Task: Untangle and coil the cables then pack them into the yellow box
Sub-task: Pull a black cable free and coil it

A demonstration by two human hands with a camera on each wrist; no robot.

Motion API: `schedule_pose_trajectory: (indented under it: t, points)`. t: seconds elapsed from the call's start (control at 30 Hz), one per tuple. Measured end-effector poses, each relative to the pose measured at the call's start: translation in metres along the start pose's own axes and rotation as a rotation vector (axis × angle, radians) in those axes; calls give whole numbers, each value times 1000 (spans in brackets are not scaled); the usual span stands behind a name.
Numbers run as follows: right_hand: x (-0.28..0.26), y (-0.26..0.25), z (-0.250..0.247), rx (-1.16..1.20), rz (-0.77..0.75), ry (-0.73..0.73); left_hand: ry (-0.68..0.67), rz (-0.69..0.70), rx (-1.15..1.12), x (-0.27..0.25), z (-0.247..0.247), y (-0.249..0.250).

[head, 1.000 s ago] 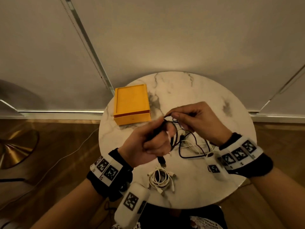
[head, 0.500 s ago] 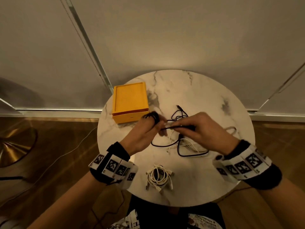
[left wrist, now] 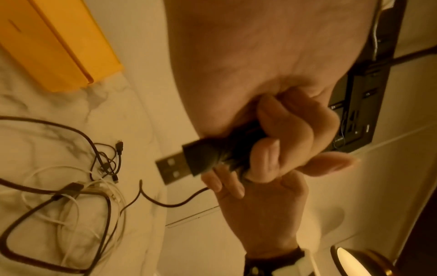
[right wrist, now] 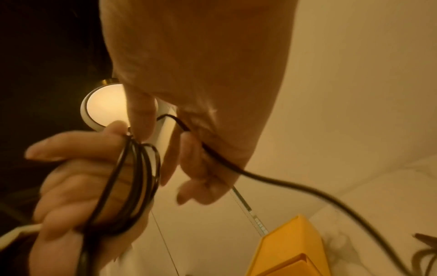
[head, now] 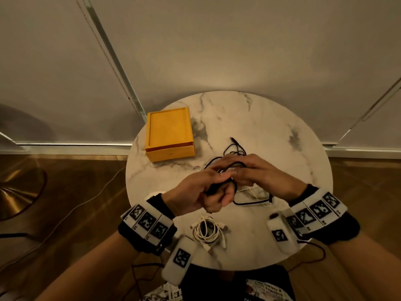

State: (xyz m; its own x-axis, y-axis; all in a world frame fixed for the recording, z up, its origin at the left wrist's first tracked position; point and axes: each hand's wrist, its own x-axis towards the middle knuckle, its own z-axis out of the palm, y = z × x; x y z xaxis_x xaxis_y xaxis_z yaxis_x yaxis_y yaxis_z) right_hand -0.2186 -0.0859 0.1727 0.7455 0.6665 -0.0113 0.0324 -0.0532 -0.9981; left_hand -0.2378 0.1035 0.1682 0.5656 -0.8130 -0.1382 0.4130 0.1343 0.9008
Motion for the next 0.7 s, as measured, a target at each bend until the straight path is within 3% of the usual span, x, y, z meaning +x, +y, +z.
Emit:
schedule_pose_trajectory:
  t: [0.1,0.3,0.6,0.7]
  points:
    - [0,0,1,49,-14,5,66,12,-74,-2,-7,5]
    - [6,-4,11,-221,-66,138,122,102,-204,-2,-14,5]
    - [4,10,13,40,-78,374,355,209,-385,4,-7,14]
    - [0,19,13,-135,-48,423,394,256,-362,3,-8,20]
